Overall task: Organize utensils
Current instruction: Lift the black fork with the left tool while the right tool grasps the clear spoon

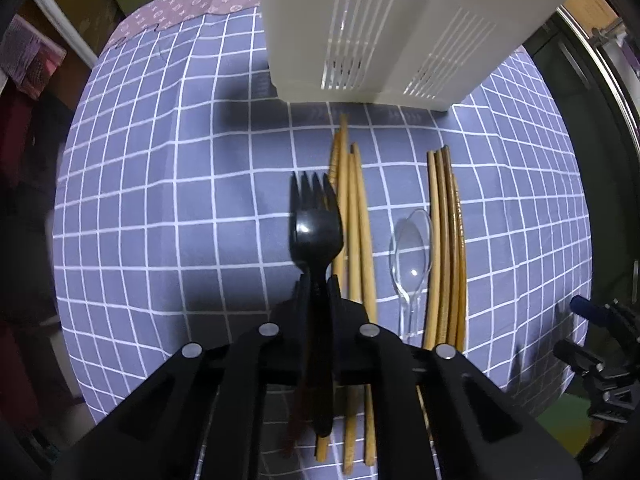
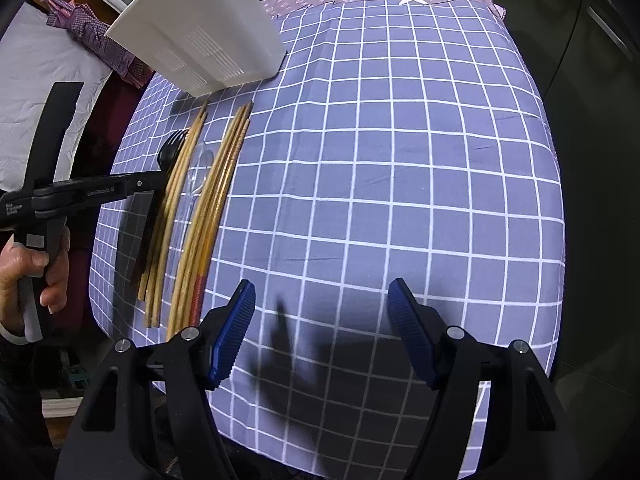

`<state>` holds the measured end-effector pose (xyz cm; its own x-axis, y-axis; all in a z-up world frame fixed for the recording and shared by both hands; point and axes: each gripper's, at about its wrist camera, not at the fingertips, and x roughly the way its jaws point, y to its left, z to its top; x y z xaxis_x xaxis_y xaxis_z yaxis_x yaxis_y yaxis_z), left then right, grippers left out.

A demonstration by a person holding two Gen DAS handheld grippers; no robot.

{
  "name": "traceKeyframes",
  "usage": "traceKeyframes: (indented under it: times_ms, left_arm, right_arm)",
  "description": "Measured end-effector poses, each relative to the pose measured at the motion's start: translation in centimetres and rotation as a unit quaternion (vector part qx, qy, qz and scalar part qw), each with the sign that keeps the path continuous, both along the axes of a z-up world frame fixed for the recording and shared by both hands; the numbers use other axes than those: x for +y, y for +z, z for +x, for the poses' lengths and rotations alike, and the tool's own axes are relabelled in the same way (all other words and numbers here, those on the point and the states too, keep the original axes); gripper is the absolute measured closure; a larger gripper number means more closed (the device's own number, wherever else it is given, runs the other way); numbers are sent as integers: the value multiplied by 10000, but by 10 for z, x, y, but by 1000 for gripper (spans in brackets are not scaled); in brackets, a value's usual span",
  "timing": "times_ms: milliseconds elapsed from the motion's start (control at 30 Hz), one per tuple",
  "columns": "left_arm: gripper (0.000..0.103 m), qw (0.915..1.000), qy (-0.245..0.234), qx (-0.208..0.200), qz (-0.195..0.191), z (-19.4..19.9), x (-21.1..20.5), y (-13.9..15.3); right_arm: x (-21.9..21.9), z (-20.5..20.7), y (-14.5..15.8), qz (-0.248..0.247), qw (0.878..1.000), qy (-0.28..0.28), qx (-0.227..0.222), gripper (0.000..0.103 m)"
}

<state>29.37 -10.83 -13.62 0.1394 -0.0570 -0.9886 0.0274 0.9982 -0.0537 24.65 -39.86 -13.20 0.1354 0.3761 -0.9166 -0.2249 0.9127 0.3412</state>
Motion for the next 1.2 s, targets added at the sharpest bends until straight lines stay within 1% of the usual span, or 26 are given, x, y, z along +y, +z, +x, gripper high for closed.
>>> traceKeyframes:
  times_ms: [100, 200, 267, 333, 367, 400, 467, 500, 633, 733, 900, 1067, 1200]
  left_arm:
    - [95, 9999, -114, -112, -7, -4, 5, 6]
    - [95, 9995, -187, -228, -111, -9, 11, 14]
    - [95, 9989, -277, -361, -94, -16, 17, 21]
    - [95, 9983, -334, -465, -113, -21, 23, 27]
    - [95, 9978, -343, -542, -138, -24, 28, 31]
    - [95, 9972, -358, -635, -161, -27, 33, 35]
    - [95, 9957, -359, -834, -192, -35, 45, 45]
    - [95, 9950, -351, -910, -224, -39, 52, 49]
    - [95, 9919, -327, -1176, -342, -50, 64, 58]
    - [95, 9901, -399, -1292, -382, -57, 73, 64]
    - [95, 9875, -510, -1423, -440, -64, 72, 69]
    - [95, 9852, -623, -1534, -446, -67, 66, 72]
    - [95, 9841, -625, -1608, -425, -68, 66, 74]
  right_arm:
    - [13, 1, 11, 16, 10000, -4, 16, 36]
    - [34, 3, 22, 130, 9998, 78, 104, 43]
    - [53, 6, 26, 124, 9996, 129, 200, 58]
    - [71, 9, 26, 76, 9994, 179, 293, 64]
    - [83, 11, 25, 41, 9992, 199, 340, 69]
    - [92, 13, 24, -2, 9991, 198, 383, 72]
    - [110, 20, 18, -124, 9987, 138, 471, 85]
    - [114, 22, 15, -160, 9985, 119, 510, 87]
    - [143, 32, 5, -254, 9974, 67, 674, 88]
    - [157, 38, 0, -332, 9967, 39, 742, 88]
    - [168, 46, -11, -535, 9946, -80, 882, 88]
    - [174, 49, -24, -599, 9929, -143, 1020, 88]
    - [182, 52, -28, -652, 9928, -164, 991, 88]
